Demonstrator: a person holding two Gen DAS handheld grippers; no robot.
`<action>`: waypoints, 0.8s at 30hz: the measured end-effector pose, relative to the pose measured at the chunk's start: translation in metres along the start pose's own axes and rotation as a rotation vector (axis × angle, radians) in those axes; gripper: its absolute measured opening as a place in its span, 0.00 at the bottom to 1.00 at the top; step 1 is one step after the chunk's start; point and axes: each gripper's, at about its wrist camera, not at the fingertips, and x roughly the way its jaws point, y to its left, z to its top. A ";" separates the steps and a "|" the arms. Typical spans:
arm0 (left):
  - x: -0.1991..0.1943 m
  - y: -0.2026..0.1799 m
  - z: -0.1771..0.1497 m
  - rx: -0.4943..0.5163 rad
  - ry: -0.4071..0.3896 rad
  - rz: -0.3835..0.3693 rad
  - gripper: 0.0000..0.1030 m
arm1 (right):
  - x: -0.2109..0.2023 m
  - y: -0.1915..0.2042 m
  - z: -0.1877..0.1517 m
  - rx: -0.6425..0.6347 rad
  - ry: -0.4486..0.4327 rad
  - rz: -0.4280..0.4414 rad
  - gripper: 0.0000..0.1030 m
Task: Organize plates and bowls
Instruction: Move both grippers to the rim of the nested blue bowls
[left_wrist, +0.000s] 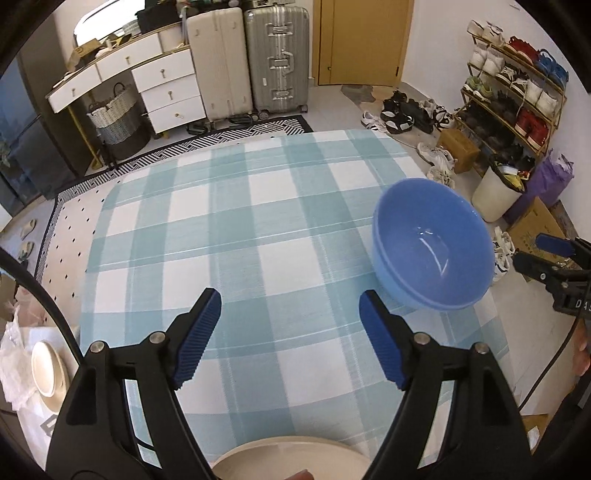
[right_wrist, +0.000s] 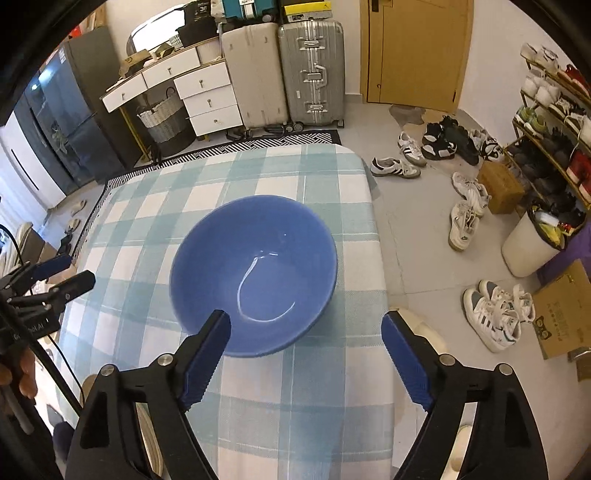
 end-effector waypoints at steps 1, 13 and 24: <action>-0.003 0.003 -0.002 -0.003 -0.001 0.000 0.73 | -0.001 0.001 -0.002 0.002 0.001 0.005 0.83; -0.017 0.011 -0.016 -0.024 -0.003 -0.020 0.73 | -0.008 0.006 -0.017 -0.014 0.007 -0.005 0.83; 0.005 -0.025 -0.007 -0.002 0.024 -0.047 0.73 | 0.005 -0.004 -0.010 0.009 0.029 -0.006 0.83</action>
